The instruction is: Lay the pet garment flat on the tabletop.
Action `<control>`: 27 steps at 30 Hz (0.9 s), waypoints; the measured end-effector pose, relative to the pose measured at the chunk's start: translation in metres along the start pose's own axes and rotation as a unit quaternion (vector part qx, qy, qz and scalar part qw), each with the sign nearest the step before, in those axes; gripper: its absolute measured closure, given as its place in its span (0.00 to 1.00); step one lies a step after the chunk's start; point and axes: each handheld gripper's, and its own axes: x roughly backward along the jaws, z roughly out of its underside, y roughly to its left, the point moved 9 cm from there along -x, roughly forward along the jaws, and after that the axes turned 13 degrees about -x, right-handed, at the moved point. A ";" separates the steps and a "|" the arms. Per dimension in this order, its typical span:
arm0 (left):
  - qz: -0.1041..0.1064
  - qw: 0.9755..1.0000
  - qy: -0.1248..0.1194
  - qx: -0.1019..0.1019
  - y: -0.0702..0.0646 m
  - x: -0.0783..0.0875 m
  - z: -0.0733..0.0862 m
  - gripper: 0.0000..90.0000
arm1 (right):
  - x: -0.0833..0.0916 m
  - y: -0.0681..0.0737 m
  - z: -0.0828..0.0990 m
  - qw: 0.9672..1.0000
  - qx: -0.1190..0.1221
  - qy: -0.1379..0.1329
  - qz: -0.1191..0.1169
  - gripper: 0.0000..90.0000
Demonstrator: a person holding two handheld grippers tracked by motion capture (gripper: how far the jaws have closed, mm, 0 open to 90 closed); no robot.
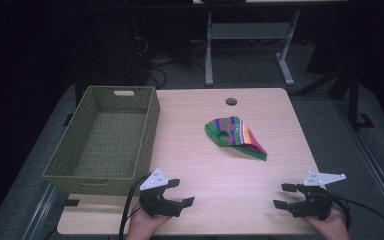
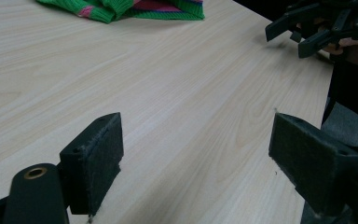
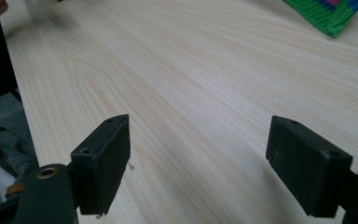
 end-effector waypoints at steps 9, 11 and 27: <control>0.010 1.000 0.004 -0.003 -0.002 -0.010 0.000 0.18 | -0.001 -0.004 0.000 1.000 0.004 0.004 0.005 0.24; 0.012 1.000 0.007 -0.007 -0.002 -0.009 0.001 0.18 | -0.001 -0.005 -0.004 1.000 0.004 0.005 0.008 0.21; 0.012 0.999 -0.021 0.021 0.006 0.000 -0.002 0.18 | -0.012 0.011 -0.048 1.000 0.022 0.005 -0.009 0.22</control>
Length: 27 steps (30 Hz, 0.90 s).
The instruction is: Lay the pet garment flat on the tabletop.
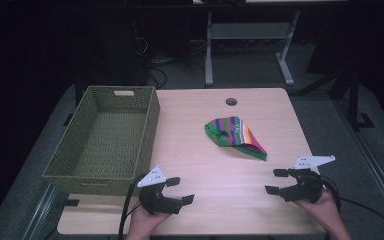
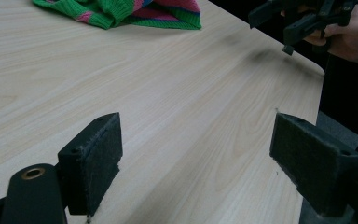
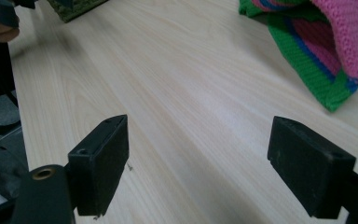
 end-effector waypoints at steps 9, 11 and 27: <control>0.007 1.000 0.007 -0.010 -0.004 -0.004 -0.001 0.18 | -0.006 0.009 -0.027 0.999 0.021 0.022 -0.022 0.24; 0.008 1.000 0.011 -0.015 -0.004 -0.004 0.000 0.18 | -0.008 0.012 -0.031 0.999 0.024 0.030 -0.025 0.24; 0.002 1.000 0.007 -0.012 0.000 -0.003 -0.001 0.18 | -0.014 0.024 -0.078 0.995 0.049 0.076 -0.047 0.26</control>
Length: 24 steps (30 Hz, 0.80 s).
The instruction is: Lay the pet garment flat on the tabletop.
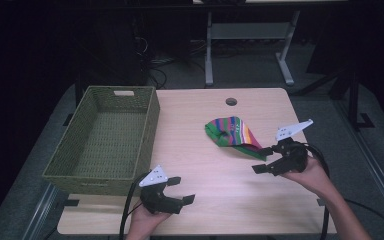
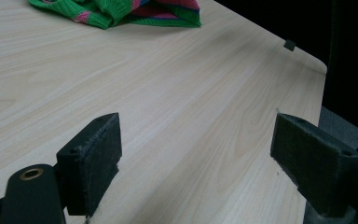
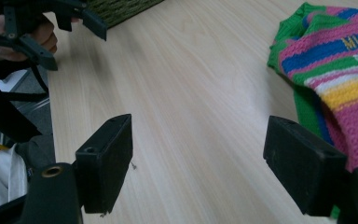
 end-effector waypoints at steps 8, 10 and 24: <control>-0.001 1.000 -0.001 -0.001 0.002 0.001 -0.001 0.18 | -0.002 -0.007 -0.029 1.000 -0.006 0.006 0.000 0.25; -0.002 1.000 0.000 -0.002 0.003 0.001 -0.001 0.18 | -0.002 -0.009 -0.035 1.000 -0.003 0.007 0.004 0.25; -0.008 1.000 -0.003 -0.005 0.005 0.005 -0.001 0.18 | -0.006 -0.017 -0.062 1.000 -0.003 0.015 0.016 0.25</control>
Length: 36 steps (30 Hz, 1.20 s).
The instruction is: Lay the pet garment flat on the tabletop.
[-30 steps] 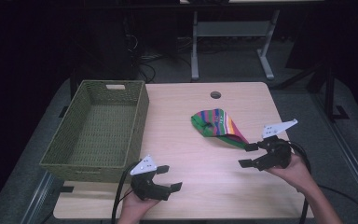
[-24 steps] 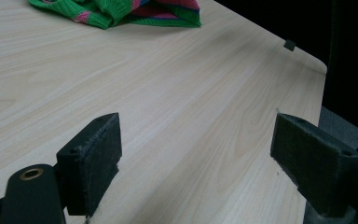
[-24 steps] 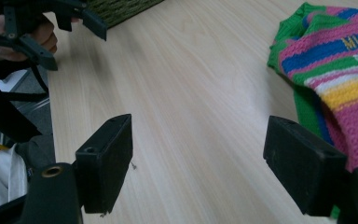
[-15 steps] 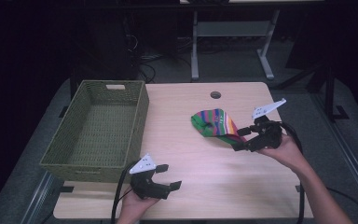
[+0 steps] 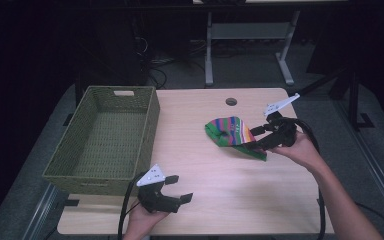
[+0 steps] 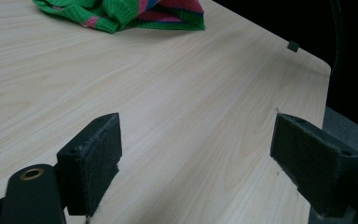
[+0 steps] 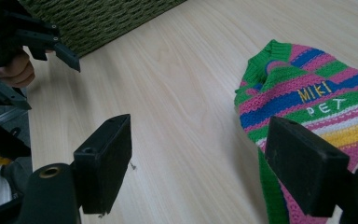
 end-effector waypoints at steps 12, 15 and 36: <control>0.000 1.000 -0.004 0.003 0.001 0.001 -0.001 0.18 | -0.012 -0.010 -0.017 1.000 -0.005 0.015 0.011 0.25; 0.001 1.000 -0.003 -0.001 0.001 0.001 -0.001 0.18 | -0.019 -0.016 -0.021 1.000 -0.006 0.019 0.018 0.25; 0.003 1.000 -0.006 0.005 0.003 0.003 -0.001 0.18 | -0.056 -0.056 -0.035 0.996 -0.040 0.048 0.064 0.26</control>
